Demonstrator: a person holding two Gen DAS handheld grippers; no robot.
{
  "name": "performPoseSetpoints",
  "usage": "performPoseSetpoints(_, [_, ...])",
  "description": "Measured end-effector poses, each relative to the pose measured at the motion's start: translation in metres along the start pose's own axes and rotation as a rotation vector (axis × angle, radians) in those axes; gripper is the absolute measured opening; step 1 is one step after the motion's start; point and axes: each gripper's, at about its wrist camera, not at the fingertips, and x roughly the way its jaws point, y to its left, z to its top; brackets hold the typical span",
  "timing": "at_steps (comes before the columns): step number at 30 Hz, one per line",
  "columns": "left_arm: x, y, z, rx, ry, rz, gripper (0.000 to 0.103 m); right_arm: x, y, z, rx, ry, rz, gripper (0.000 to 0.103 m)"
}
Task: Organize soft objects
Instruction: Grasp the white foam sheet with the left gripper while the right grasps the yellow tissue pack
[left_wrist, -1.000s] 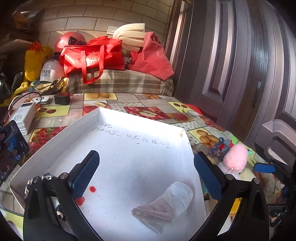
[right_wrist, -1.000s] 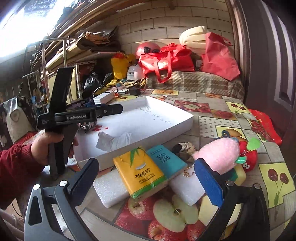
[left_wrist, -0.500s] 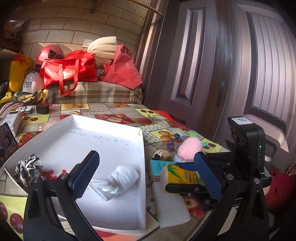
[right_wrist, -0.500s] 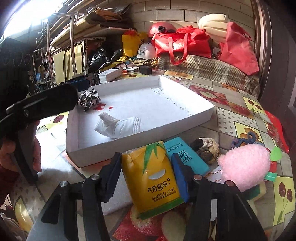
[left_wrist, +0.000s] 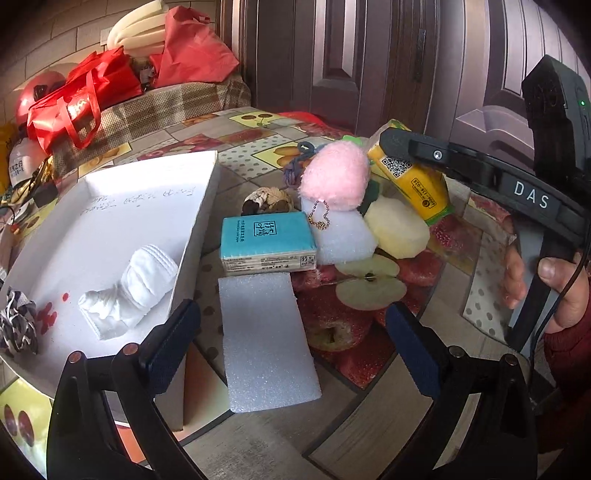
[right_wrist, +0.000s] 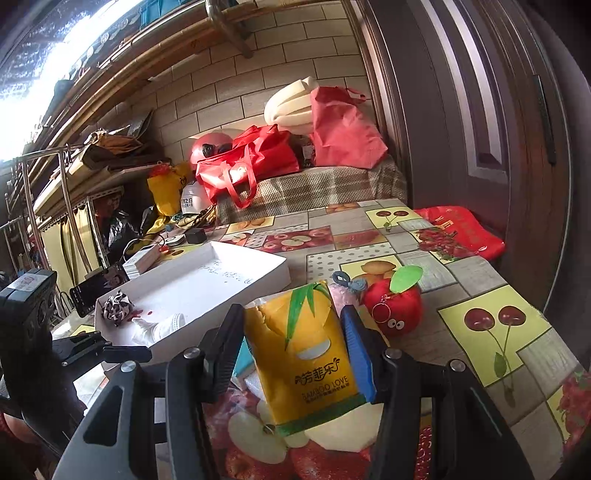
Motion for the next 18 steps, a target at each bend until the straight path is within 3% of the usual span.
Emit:
performPoseSetpoints(4, [0.015,-0.003,-0.003,0.021,0.08,0.038,0.083,-0.002,0.004,-0.001,-0.016,-0.007,0.006,0.053])
performPoseSetpoints(8, [0.021,-0.009,-0.004,0.045,0.102,0.032,0.078,-0.002,-0.003,-0.001,0.009,-0.009,0.012,0.054])
performPoseSetpoints(11, [0.017,-0.016,-0.003,0.063,0.078,-0.03,0.078,-0.002,-0.004,-0.001,0.019,-0.011,0.014,0.054])
performPoseSetpoints(14, [0.014,-0.014,0.0,0.04,0.055,0.017,0.078,-0.002,-0.005,-0.001,0.02,-0.011,0.014,0.054])
performPoseSetpoints(18, [0.014,-0.013,0.001,0.031,0.06,0.024,0.078,-0.002,-0.005,-0.001,0.02,-0.011,0.015,0.055])
